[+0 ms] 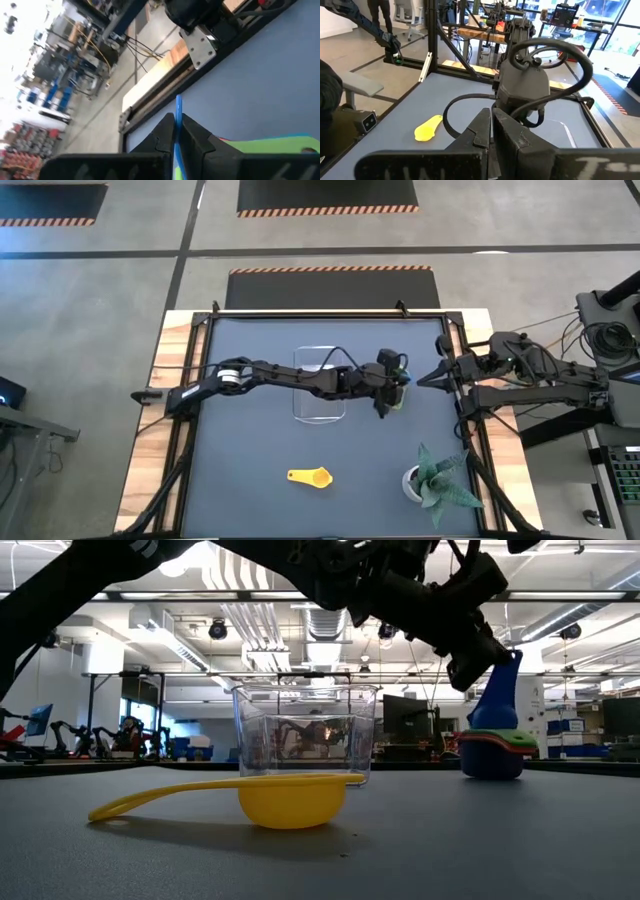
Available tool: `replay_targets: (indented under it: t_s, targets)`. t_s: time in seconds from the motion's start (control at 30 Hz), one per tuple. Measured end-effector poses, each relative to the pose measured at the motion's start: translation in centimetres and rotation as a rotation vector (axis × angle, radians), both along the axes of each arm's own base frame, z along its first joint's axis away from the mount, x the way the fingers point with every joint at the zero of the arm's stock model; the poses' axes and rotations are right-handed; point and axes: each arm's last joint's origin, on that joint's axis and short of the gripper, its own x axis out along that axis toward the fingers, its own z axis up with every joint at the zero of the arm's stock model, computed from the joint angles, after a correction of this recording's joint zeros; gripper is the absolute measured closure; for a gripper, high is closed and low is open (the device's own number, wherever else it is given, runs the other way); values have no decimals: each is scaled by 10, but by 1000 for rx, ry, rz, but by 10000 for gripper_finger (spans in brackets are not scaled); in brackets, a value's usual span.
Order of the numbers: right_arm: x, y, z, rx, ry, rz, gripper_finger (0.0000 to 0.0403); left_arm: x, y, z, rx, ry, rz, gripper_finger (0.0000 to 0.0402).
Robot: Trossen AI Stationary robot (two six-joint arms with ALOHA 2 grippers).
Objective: Nest measuring cups in basket
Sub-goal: Stack the blue measuring cup on top of the green measuring cup
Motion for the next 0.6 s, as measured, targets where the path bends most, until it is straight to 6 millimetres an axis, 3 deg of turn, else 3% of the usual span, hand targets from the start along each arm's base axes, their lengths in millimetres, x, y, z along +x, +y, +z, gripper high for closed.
replay_targets:
  t_s: [0.27, 0.6]
  targets:
    - [0, 0, 0, 0, 0, 0, 394, 1, -4, 2, 97, 2, -37, 401]
    - [0, 0, 0, -1, -1, 0, 394, -7, -14, -23, 221, -65, -51, 401]
